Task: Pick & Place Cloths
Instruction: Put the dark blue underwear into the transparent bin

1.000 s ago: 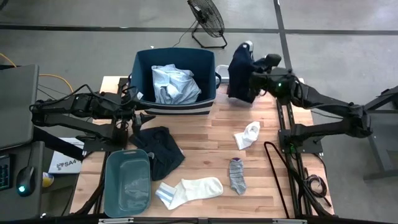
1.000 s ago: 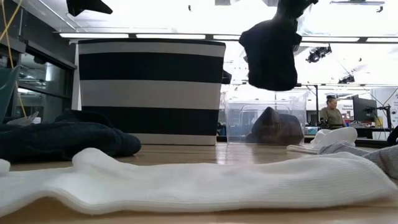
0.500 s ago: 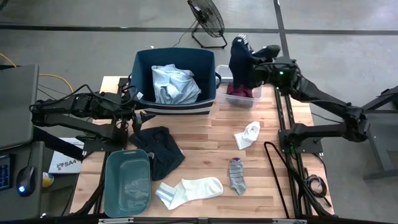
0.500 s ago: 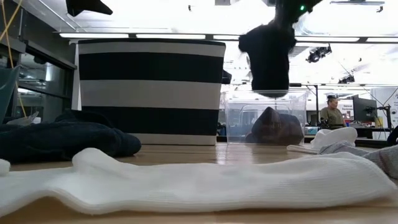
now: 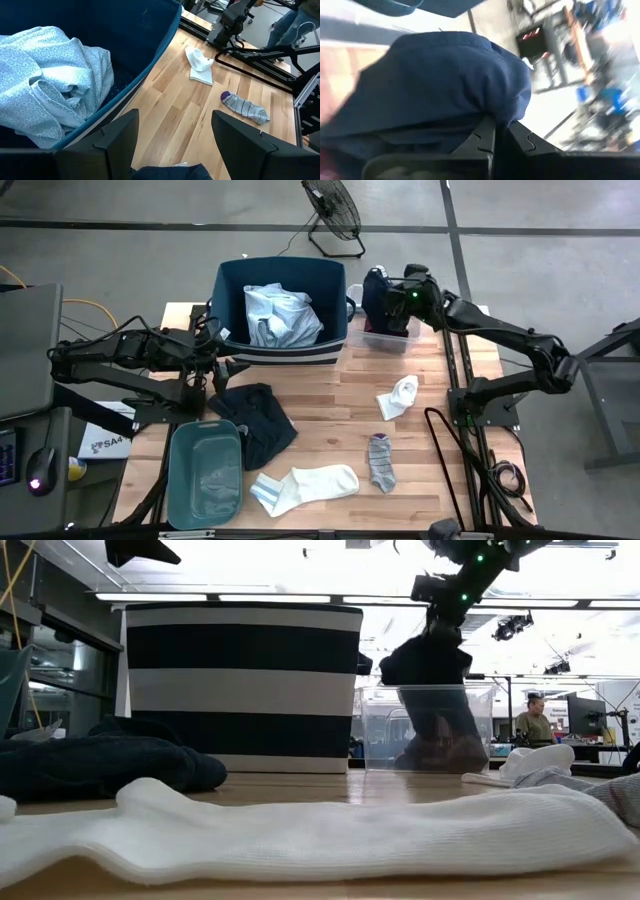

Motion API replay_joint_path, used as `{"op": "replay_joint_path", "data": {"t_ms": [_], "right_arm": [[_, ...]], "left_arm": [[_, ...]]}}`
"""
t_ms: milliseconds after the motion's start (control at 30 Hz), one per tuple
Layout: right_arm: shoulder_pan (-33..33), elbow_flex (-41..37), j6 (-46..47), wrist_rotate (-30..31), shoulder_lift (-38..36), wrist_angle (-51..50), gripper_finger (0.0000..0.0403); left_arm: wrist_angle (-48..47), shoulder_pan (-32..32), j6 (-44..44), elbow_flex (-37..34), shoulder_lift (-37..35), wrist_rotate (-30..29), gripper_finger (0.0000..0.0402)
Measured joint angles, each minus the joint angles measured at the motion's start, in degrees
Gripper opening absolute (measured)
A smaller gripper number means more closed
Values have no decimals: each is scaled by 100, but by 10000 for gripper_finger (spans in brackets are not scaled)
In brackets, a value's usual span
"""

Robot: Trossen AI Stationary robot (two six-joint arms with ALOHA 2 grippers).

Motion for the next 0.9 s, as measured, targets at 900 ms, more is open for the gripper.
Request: {"op": "replay_joint_path", "data": {"t_ms": [900], "right_arm": [[-740, -4, 7631, -2322, 760, -1077, 5]], "left_arm": [[-7, 0, -29, 0, -2, 6, 245]]}}
